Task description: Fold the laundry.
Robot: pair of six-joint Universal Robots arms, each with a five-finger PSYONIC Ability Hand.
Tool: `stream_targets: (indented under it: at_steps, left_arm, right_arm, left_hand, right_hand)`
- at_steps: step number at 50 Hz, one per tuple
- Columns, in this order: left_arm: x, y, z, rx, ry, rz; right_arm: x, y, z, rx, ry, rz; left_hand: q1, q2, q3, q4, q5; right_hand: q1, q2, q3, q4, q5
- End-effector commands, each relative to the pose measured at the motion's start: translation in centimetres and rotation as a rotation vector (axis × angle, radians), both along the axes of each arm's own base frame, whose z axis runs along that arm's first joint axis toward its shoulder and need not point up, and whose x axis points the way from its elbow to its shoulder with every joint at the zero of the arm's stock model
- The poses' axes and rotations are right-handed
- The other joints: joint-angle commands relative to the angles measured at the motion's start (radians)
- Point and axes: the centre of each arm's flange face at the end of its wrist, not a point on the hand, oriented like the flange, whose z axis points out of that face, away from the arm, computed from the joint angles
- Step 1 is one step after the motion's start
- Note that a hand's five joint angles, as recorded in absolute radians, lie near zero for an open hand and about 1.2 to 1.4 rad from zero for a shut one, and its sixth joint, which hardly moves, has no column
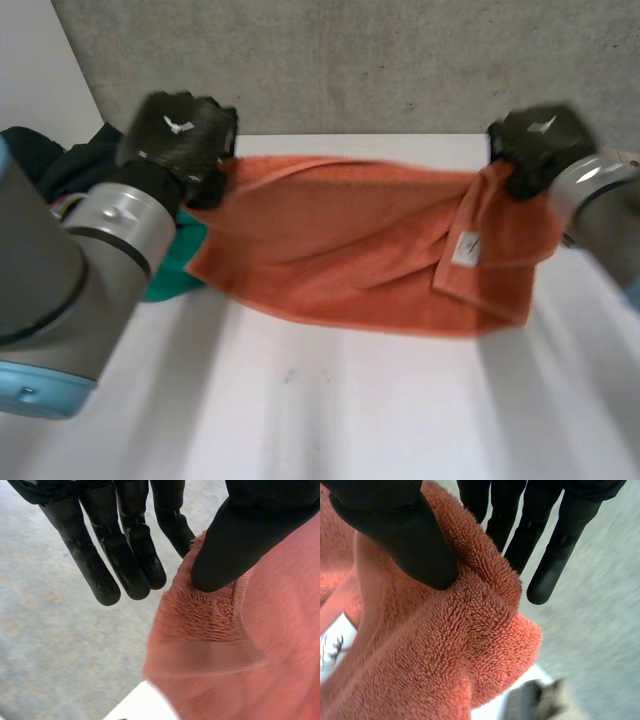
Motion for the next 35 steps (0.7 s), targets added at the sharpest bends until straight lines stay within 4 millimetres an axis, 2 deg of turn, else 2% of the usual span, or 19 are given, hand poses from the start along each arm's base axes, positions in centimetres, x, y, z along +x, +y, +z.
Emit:
stream_targets:
  at_steps: [1,4,8,9,12,13,15,18,22,24,26,27,28,29,30,32,33,34,35]
  left_arm:
    - [2.2,-0.4,1.8,-0.03,0.008,0.06]
    - [2.7,-0.1,0.6,0.041,-0.029,0.06]
    - [2.5,0.1,-1.8,0.13,-0.077,0.036]
    - [2.1,-0.2,-3.4,0.173,-0.098,0.022]
    - [1.3,-0.6,-5.8,0.238,-0.131,0.004]
    - [0.7,-0.6,-7.2,0.273,-0.146,-0.011]
    - [0.1,-0.6,-8.4,0.298,-0.165,-0.028]
    - [-1.2,-1.5,-10.3,0.307,-0.175,-0.041]
    - [-1.9,-2.9,-11.4,0.297,-0.178,-0.038]
    - [-2.7,-4.3,-11.4,0.258,-0.166,-0.037]
    - [-3.4,-5.6,-11.0,0.213,-0.143,-0.035]
    - [-4.1,-7.2,-9.8,0.149,-0.111,-0.027]
    - [-4.4,-8.0,-9.0,0.115,-0.093,-0.022]
    - [-4.9,-9.5,-6.8,0.031,-0.053,-0.01]
    - [-4.9,-10.7,-4.0,-0.058,-0.006,0.01]
    - [-4.9,-11.6,-1.3,-0.14,0.049,0.032]
    - [-5.0,-11.9,-0.1,-0.179,0.077,0.043]
    - [-5.1,-12.2,2.4,-0.263,0.133,0.063]
    - [-4.9,-12.2,3.8,-0.305,0.163,0.075]
  right_arm:
    - [-5.5,2.9,4.8,-0.033,0.311,-0.002]
    - [-6.6,3.7,3.3,0.09,0.408,0.022]
    - [-7.0,5.2,1.3,0.217,0.482,0.077]
    - [-7.0,5.3,1.0,0.232,0.493,0.084]
    - [-6.8,5.6,0.2,0.249,0.501,0.1]
    - [-6.7,5.4,-0.1,0.251,0.499,0.101]
    - [-6.6,4.9,-0.8,0.253,0.496,0.102]
    - [-6.8,3.5,-3.3,0.269,0.503,0.092]
    - [-6.8,3.0,-4.8,0.268,0.514,0.099]
    - [-6.8,1.9,-5.7,0.251,0.522,0.09]
    - [-6.6,0.0,-6.1,0.186,0.544,0.077]
    - [-6.4,-0.7,-6.0,0.148,0.554,0.075]
    - [-6.3,-2.5,-5.2,0.053,0.563,0.042]
    - [-6.2,-3.5,-4.4,-0.005,0.563,0.018]
    - [-6.1,-5.5,-2.5,-0.14,0.553,-0.038]
    - [-5.9,-7.1,-0.2,-0.298,0.528,-0.09]
    - [-5.7,-8.3,2.1,-0.456,0.494,-0.135]
    - [-5.6,-8.8,3.1,-0.529,0.473,-0.151]
    - [-5.3,-9.4,4.5,-0.663,0.426,-0.174]
  left_hand:
    - [0.26,0.2,0.207,0.197,0.243]
    - [0.26,0.2,0.207,0.197,0.243]
    - [0.26,0.2,0.207,0.197,0.243]
    - [0.26,0.2,0.207,0.197,0.243]
    - [0.26,0.2,0.207,0.197,0.243]
    - [0.26,0.2,0.207,0.197,0.243]
    - [0.26,0.2,0.207,0.197,0.243]
    - [0.26,0.2,0.207,0.197,0.243]
    - [0.26,0.2,0.207,0.197,0.243]
    - [0.26,0.2,0.207,0.197,0.243]
    - [0.26,0.2,0.207,0.197,0.243]
    - [0.26,0.2,0.207,0.197,0.243]
    - [0.26,0.2,0.207,0.197,0.243]
    - [0.26,0.2,0.207,0.197,0.243]
    - [0.26,0.2,0.207,0.197,0.243]
    - [0.26,0.2,0.207,0.197,0.243]
    - [0.26,0.2,0.207,0.197,0.243]
    - [0.26,0.2,0.207,0.197,0.243]
    - [0.26,0.2,0.207,0.197,0.243]
  right_hand:
    - [0.326,0.23,0.226,0.201,0.263]
    - [0.326,0.23,0.226,0.201,0.263]
    - [0.326,0.23,0.226,0.201,0.263]
    - [0.326,0.23,0.226,0.201,0.263]
    - [0.326,0.23,0.226,0.201,0.263]
    - [0.326,0.23,0.226,0.201,0.263]
    - [0.326,0.23,0.226,0.201,0.263]
    - [0.326,0.23,0.226,0.201,0.263]
    - [0.326,0.23,0.226,0.201,0.263]
    - [0.326,0.23,0.226,0.201,0.263]
    - [0.326,0.23,0.226,0.201,0.263]
    - [0.326,0.23,0.226,0.201,0.263]
    - [0.326,0.23,0.226,0.201,0.263]
    - [0.326,0.23,0.226,0.201,0.263]
    - [0.326,0.23,0.226,0.201,0.263]
    - [0.326,0.23,0.226,0.201,0.263]
    - [0.326,0.23,0.226,0.201,0.263]
    - [0.326,0.23,0.226,0.201,0.263]
    - [0.326,0.23,0.226,0.201,0.263]
